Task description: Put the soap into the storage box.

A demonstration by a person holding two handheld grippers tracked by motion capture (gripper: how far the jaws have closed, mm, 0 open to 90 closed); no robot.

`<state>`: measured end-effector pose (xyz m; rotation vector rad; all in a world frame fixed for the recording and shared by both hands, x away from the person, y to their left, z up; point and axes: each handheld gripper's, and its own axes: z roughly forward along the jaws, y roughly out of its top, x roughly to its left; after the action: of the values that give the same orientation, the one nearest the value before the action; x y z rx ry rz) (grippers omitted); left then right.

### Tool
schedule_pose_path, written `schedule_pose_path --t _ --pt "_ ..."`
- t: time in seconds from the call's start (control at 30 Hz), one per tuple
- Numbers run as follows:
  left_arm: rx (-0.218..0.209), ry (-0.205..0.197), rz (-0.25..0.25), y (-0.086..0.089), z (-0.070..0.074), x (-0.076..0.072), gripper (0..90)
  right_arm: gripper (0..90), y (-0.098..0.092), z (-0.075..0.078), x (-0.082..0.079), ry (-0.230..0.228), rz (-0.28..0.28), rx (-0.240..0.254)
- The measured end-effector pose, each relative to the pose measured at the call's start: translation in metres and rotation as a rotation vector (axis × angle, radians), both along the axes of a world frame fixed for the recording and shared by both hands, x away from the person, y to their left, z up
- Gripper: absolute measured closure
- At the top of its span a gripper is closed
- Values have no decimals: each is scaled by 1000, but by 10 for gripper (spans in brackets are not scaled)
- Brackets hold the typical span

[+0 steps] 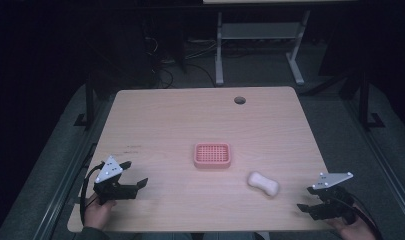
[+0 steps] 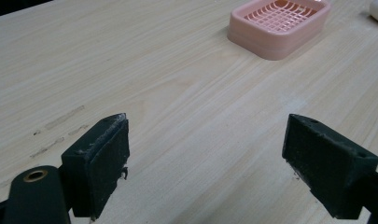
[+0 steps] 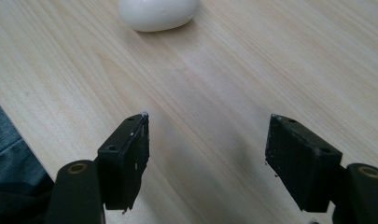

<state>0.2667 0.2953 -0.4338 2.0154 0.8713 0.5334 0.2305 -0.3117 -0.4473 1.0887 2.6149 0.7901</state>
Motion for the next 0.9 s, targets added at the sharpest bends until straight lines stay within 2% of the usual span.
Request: schedule_pose_path --t 0.3,0.57,0.9 --pt "-2 -3 -2 0 0 -1 145 292 6 4 2 0 16 -23" --pt "4 -3 -3 -1 0 0 145 288 17 16 11 -8 55 -31" --pt "8 -6 -11 -3 1 -1 145 286 28 28 20 12 89 -71"
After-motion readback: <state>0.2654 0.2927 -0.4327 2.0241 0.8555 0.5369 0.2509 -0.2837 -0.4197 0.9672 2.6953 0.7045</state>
